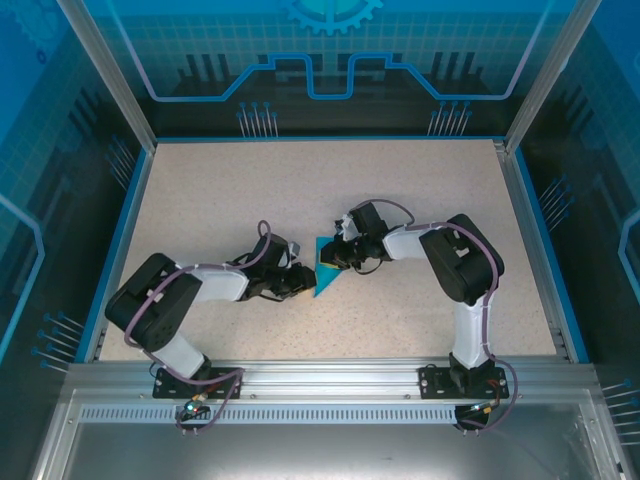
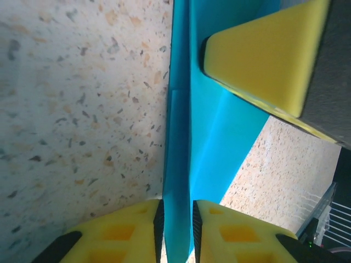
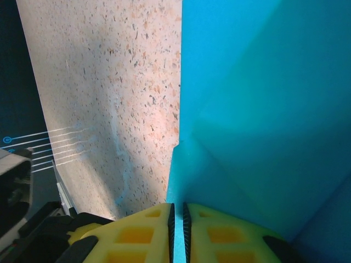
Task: Fold a paper plane with a square sheet of paper (pick it up from the middle)
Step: Fourth fold the wing at the center of the table.
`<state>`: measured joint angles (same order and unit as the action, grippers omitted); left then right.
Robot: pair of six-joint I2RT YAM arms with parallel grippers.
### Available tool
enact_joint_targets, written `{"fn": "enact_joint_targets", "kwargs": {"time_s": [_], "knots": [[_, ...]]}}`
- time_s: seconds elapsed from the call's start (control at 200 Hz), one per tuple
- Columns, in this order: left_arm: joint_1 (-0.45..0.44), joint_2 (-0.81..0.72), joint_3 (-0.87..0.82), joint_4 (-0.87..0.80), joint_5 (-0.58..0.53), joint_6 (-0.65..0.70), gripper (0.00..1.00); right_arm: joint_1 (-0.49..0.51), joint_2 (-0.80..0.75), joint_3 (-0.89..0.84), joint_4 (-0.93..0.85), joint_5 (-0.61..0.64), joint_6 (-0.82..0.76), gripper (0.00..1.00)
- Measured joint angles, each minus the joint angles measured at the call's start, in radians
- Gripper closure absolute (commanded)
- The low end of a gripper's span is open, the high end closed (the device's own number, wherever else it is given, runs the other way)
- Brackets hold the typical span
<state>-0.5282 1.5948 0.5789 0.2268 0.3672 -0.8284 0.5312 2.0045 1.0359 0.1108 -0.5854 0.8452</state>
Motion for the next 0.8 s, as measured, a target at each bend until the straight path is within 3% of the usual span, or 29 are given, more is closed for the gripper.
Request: {"fn": "enact_joint_targets", "kwargs": {"time_s": [0.395,0.8], "knots": [[0.000,0.027,0.054,-0.036,-0.011,0.015,0.72,0.000,0.000,-0.001,0.003,-0.003,-0.001,0.84],[0.000,0.087,0.094,-0.046,-0.008,0.019,0.96,-0.001,0.000,-0.008,0.020,-0.014,0.003,0.83]]}}
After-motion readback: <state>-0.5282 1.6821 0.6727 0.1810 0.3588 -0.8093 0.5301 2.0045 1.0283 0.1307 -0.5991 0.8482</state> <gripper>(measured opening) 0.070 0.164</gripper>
